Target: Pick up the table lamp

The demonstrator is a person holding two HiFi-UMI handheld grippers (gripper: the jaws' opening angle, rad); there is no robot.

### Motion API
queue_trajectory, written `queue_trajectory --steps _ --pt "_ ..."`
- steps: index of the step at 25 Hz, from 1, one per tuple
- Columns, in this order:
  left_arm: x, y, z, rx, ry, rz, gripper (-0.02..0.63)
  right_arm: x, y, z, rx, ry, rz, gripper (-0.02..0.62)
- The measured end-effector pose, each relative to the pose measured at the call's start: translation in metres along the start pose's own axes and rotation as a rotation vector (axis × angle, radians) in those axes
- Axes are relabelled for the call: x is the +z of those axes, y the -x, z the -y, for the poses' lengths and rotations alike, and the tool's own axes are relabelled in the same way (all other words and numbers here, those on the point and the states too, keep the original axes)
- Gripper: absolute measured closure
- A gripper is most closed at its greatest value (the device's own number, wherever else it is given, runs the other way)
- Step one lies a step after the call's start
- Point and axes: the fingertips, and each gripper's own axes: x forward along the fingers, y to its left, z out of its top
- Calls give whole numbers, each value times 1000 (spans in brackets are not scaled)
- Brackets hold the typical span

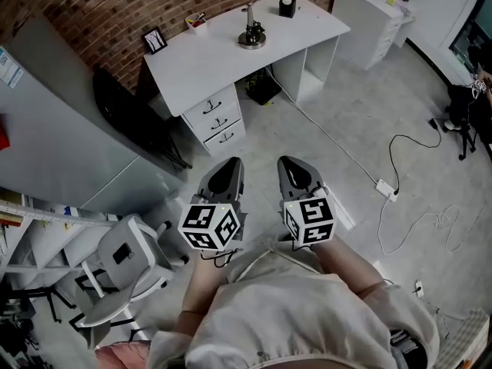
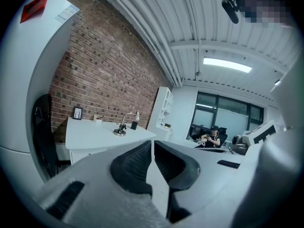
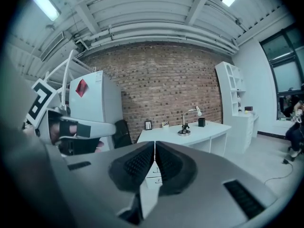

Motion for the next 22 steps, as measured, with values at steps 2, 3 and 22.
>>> queue_trajectory --steps 2,3,22 --pt "0 -26 8 21 12 2 574 5 -8 30 12 3 -8 568" --pt "1 -39 13 29 17 5 574 7 -11 45 18 5 -13 566" --pt "-14 -217 41 87 28 -55 574 6 -86 215 74 -5 -101 566"
